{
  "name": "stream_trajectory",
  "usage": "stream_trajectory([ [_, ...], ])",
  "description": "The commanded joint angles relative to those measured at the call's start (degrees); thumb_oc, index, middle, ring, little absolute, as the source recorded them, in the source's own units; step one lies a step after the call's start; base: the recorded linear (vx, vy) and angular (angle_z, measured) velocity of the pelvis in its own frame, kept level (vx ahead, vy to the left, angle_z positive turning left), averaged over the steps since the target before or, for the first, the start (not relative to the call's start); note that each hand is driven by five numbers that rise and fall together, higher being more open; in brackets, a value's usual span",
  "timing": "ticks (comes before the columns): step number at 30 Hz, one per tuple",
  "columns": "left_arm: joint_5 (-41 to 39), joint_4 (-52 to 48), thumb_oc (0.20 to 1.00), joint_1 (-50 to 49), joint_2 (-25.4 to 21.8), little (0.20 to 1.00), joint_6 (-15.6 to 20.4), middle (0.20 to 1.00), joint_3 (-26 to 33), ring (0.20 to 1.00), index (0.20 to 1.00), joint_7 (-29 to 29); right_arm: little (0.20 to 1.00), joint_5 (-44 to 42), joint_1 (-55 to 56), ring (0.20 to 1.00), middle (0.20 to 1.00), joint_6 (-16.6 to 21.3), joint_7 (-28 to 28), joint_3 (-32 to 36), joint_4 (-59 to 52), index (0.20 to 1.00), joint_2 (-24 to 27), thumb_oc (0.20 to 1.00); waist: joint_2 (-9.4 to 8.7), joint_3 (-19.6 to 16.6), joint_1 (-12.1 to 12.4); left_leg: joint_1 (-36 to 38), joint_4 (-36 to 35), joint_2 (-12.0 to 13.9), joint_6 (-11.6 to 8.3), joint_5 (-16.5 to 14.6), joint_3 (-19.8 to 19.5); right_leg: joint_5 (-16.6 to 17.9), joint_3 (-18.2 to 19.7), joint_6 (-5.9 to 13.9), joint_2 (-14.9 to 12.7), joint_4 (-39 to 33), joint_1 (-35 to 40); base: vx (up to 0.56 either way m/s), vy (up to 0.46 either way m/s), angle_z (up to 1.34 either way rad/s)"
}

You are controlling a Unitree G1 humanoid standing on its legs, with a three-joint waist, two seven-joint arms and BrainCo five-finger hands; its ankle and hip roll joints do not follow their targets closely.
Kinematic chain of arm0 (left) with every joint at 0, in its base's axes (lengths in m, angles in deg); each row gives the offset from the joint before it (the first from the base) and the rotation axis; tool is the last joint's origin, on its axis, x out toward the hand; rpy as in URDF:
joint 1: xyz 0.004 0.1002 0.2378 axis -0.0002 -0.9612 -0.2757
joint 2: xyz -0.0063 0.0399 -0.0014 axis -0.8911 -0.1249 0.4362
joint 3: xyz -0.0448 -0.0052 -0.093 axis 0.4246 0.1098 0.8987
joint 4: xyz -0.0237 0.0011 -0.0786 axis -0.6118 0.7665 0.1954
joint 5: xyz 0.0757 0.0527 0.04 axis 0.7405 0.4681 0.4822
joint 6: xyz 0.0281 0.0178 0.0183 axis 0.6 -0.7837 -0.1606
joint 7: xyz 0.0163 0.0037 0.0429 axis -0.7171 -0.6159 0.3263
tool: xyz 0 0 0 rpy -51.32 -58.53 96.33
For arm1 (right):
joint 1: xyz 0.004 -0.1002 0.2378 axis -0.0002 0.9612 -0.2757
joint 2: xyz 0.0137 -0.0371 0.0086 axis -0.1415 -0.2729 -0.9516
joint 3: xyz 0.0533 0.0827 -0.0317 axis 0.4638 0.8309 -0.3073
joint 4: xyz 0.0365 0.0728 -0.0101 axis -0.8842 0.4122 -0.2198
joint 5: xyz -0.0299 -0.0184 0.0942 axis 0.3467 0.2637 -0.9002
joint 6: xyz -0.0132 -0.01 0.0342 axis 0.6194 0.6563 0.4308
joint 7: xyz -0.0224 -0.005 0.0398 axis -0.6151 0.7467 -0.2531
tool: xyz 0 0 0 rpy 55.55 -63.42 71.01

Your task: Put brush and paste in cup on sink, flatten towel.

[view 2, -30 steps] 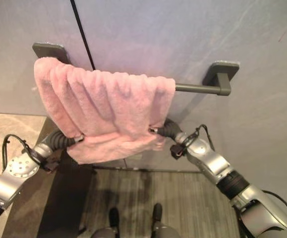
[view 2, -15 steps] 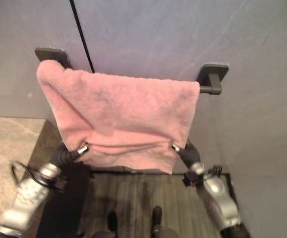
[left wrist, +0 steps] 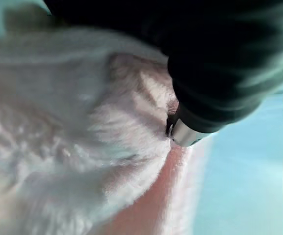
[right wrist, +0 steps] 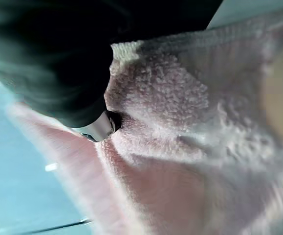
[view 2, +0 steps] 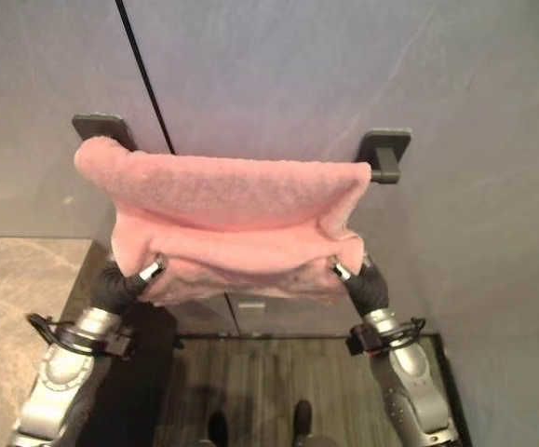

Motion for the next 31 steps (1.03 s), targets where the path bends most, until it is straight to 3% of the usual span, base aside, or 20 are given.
stream_trajectory([
  [1, 4.29, 3.01, 0.2, 3.56, -5.44, 0.2, 2.4, 0.2, -1.99, 0.2, 0.2, 2.13, 0.2, -0.93, -4.03, 0.2, 0.2, 3.3, 1.84, 0.32, 1.45, 0.2, -0.98, 0.2, -1.71, -1.22, -0.22, -0.59, 0.31, 0.7, -0.88, -1.53, -0.97, -1.4, -1.17, 6.09, -6.91, 0.02, 2.42, 0.0, 0.0, 0.0],
  [3, 0.62, 2.15, 0.2, 2.16, -5.13, 0.2, 2.64, 0.2, -1.89, 0.2, 0.2, 0.79, 0.2, -1.35, -3.1, 0.2, 0.2, 3.43, -0.18, 0.0, -0.72, 0.2, -0.34, 0.2, -1.63, -1.21, -0.27, -0.62, 0.31, 0.74, -0.93, -1.49, -1.0, -1.45, -1.2, 6.2, -7.03, 0.02, 2.36, 0.0, 0.0, 0.0],
  [7, 3.45, -1.89, 0.2, 2.68, -6.9, 0.2, 3.36, 0.2, -1.67, 0.2, 0.2, 1.45, 0.2, -0.07, -3.55, 0.2, 0.2, 3.99, 1.13, 0.35, -2.23, 0.2, 0.03, 0.2, -1.3, -1.26, -0.27, -0.53, 0.31, 0.62, -0.94, -1.55, -1.02, -1.49, -1.34, 6.2, -7.13, 0.02, 2.52, 0.0, 0.0, 0.0],
  [9, 0.48, 1.77, 0.2, 1.51, -5.4, 0.2, 2.42, 0.2, -2.86, 0.2, 0.2, 1.37, 0.2, 1.62, -2.93, 0.2, 0.2, 3.87, 1.75, 0.53, -1.93, 0.2, 0.41, 0.2, -1.2, -1.45, -0.44, -0.55, 0.31, 0.54, -0.88, -1.52, -1.17, -1.47, -1.38, 6.22, -7.15, 0.02, 2.47, 0.0, 0.0, 0.0],
  [12, 6.57, 5.45, 0.2, 2.87, -7.84, 0.2, 2.05, 0.2, -6.22, 0.2, 0.2, 2.62, 0.2, 1.68, -4.24, 0.2, 0.2, 3.69, 4.13, -0.86, 2.87, 0.2, -0.07, 0.2, -0.79, -1.42, -0.42, -0.44, 0.31, 0.45, -0.77, -1.54, -1.23, -1.31, -1.5, 6.2, -7.28, 0.02, 2.78, 0.0, 0.0, 0.0],
  [15, 5.17, 7.62, 0.2, 1.63, -8.07, 0.2, 1.77, 0.2, -7.36, 0.2, 0.2, 1.29, 0.2, 2.75, -3.9, 0.2, 0.2, 3.54, 3.45, -0.56, 3.01, 0.2, 0.03, 0.2, -0.51, -1.58, -0.41, -0.34, 0.31, 0.37, -0.72, -1.58, -1.27, -1.38, -1.55, 6.33, -7.33, 0.02, 2.81, 0.0, 0.0, 0.0],
  [17, 12.11, 20.46, 0.2, 3.54, -7.32, 0.2, -0.04, 0.2, -12.87, 0.2, 0.2, 3.11, 0.2, 5.65, -3.98, 0.2, 0.2, 2.25, 6.49, -2.03, 12.84, 0.2, -0.73, 0.2, -0.15, -1.72, -0.76, 0.12, 0.31, 0.21, -0.68, -1.63, -1.25, -1.52, -1.74, 6.44, -7.35, 0.02, 3.49, 0.0, 0.0, 0.0],
  [18, 13.12, 21.7, 0.598, 4.11, -7.33, 0.598, 0.11, 0.598, -13.78, 0.598, 0.598, 3.37, 1.0, 5.32, -4.49, 1.0, 1.0, 2.13, 6.76, -2.51, 15.36, 1.0, -0.78, 1.0, -0.1, -1.91, -0.73, -0.1, 0.31, 0.17, -0.66, -1.47, -1.26, -1.41, -1.68, 6.38, -7.39, 0.02, 3.31, -0.01, 0.0, 0.07],
  [19, 15.87, 24.33, 1.0, 4.09, -7.3, 1.0, -0.47, 1.0, -14.59, 1.0, 1.0, 3.91, 1.0, 7.36, -4.69, 1.0, 1.0, 1.41, 7.36, -2.92, 17.62, 1.0, -0.36, 1.0, -0.02, -2.09, -0.72, -0.04, 0.31, 0.18, -0.69, -1.51, -1.22, -1.46, -1.64, 6.38, -7.41, 0.02, 3.38, 0.0, -0.011, 0.03],
  [23, 16.81, 30.4, 1.0, 3.46, -4.89, 1.0, -1.52, 1.0, -15.23, 1.0, 1.0, 5.25, 1.0, 5.36, -3.66, 1.0, 1.0, 0.63, 6.49, -2.89, 19.76, 1.0, -0.57, 1.0, 0.16, -2.57, -0.74, 0.36, 0.31, 0.04, -0.59, -1.53, -1.29, -1.65, -1.74, 6.37, -7.33, 0.02, 3.79, 0.0, -0.004, 0.02],
  [25, 17.15, 41.45, 1.0, 3.52, -1.14, 1.0, -3.82, 1.0, -15.35, 1.0, 1.0, 6.6, 1.0, 5.95, -3.54, 1.0, 1.0, -0.12, 8.74, -2.01, 28.47, 1.0, -1.76, 1.0, 0.54, -2.88, -0.92, 0.81, 0.31, 0.04, -0.58, -1.4, -1.18, -1.62, -1.82, 6.19, -7.29, 0.02, 4.2, 0.0, 0.0, 0.0],
  [31, 27.67, 65.84, 1.0, 7.31, 3.38, 1.0, -6.56, 1.0, -14.17, 1.0, 1.0, 11.79, 1.0, 10.52, -5.19, 1.0, 1.0, -1.84, 11.04, -0.15, 51.97, 1.0, -3.49, 1.0, 0.86, -3.38, -1.26, 1.86, 0.31, 0.1, -0.81, -1.51, -1.14, -2.15, -1.93, 5.8, -6.98, 0.02, 5.33, 0.0, 0.0, 0.0],
])
